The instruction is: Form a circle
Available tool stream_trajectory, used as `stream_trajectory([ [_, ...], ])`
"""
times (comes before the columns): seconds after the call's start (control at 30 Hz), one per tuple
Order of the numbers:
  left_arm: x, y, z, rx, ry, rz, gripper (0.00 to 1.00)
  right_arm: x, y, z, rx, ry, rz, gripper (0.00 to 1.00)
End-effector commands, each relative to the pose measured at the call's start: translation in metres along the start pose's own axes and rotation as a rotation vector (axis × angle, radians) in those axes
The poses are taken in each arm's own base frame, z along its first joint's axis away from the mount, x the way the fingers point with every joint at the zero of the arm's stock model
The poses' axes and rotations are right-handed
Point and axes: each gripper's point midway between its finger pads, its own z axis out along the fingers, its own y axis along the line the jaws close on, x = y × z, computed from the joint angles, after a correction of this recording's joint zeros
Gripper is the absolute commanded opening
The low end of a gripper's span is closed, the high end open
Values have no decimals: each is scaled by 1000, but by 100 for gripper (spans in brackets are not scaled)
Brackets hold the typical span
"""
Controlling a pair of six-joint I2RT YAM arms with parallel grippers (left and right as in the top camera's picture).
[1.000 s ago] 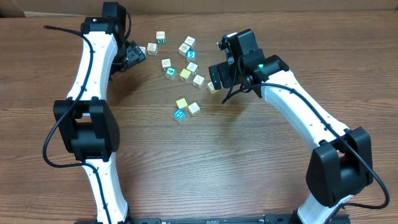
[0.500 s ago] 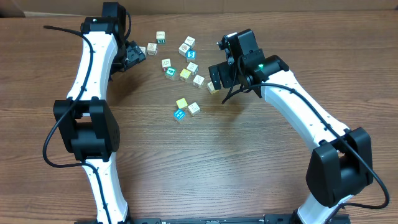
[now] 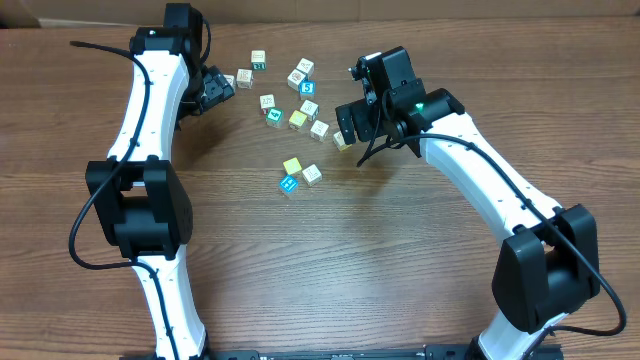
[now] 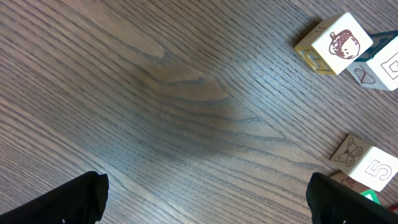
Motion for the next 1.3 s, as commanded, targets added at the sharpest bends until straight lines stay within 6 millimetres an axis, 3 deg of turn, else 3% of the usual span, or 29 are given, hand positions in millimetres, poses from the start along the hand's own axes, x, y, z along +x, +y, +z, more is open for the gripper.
stream_trajectory([
  [0.0,-6,0,-9,8,-25,-4,99,-13,-1,-12,6,-43,4,100],
  [0.4,-6,0,-9,8,-25,-4,100,-13,-1,-12,6,-43,4,100],
  [0.6,-6,0,-9,8,-25,-4,99,-43,1,-15,-3,-165,6,100],
  [1.07,-6,0,-9,8,-25,-4,100,-47,5,-16,-28,-180,18,100],
  [1.17,-6,0,-9,8,-25,-4,100,-49,12,-27,-70,-188,57,100],
  [1.27,-6,0,-9,8,-25,-4,99,-65,19,-58,-118,-237,90,84],
])
